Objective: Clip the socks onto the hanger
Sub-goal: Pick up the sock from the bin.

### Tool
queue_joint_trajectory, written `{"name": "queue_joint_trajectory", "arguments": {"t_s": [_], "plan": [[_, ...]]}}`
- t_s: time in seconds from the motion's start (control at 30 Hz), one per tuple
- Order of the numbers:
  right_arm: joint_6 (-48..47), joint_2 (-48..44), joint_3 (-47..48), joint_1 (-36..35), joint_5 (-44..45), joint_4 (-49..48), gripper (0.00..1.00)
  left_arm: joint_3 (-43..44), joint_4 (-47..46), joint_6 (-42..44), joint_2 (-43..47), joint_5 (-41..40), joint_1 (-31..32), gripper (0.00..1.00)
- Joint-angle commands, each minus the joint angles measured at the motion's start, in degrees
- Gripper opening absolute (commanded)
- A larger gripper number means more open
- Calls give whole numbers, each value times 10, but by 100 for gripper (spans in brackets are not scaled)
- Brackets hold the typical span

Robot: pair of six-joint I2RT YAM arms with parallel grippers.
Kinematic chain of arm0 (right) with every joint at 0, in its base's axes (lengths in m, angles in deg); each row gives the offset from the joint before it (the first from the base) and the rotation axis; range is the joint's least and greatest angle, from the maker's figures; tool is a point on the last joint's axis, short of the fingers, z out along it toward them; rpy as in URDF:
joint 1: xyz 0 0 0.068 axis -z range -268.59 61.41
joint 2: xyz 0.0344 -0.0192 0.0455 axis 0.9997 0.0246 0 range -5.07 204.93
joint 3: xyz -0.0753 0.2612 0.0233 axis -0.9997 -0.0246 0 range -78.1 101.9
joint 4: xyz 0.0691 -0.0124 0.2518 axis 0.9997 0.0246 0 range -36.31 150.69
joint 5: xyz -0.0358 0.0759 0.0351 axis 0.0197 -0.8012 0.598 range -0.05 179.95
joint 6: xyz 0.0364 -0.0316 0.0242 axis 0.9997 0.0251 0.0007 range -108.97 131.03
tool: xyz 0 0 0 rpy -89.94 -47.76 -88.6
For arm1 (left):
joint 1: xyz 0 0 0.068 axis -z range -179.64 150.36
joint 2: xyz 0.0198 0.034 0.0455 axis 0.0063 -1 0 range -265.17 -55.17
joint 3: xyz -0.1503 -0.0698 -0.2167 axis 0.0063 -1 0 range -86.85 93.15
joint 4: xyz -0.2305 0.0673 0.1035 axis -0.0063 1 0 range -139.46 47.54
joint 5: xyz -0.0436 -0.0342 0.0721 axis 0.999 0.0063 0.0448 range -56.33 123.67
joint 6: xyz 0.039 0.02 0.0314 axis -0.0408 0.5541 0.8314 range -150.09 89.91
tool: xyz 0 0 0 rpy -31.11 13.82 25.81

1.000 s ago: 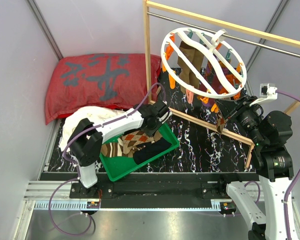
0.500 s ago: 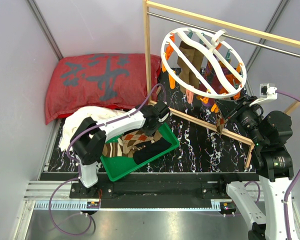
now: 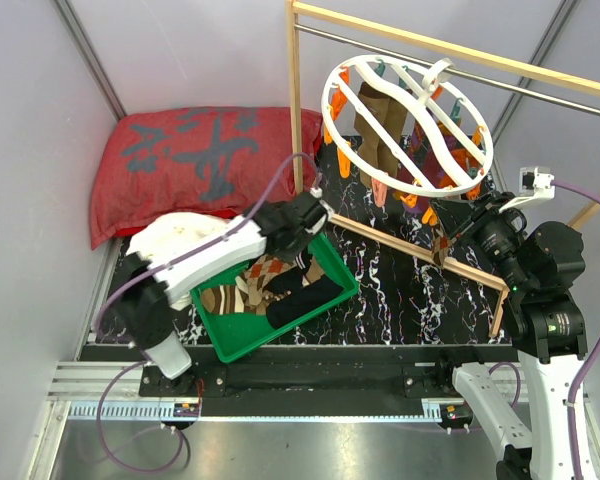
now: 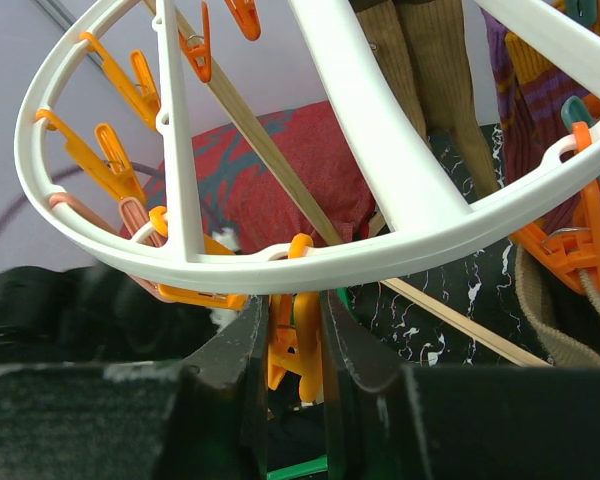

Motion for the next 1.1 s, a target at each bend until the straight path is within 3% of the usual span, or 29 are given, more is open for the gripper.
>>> {"name": "queue_joint_trajectory", "arguments": {"t_s": [0.0, 0.17, 0.27, 0.4, 0.57, 0.8, 1.07], "plan": [[-10, -1, 4, 2, -11, 10, 6, 50, 47, -8, 111, -64, 1, 0], [-9, 0, 8, 3, -12, 9, 6, 85, 55, -21, 187, -75, 2, 0], [-6, 4, 13, 2, -15, 9, 6, 91, 5, -34, 235, -29, 4, 0], [1, 9, 22, 2, -22, 9, 5, 60, -114, -58, 297, 77, 25, 0], [14, 13, 34, 3, -28, 8, 5, -35, -330, -96, 343, 149, 66, 0], [51, 13, 39, 2, -52, -7, 4, -116, -598, -151, 297, 163, 132, 0], [59, 7, 34, 2, -81, -33, 4, -92, -676, -200, 198, 177, 138, 0]]}}
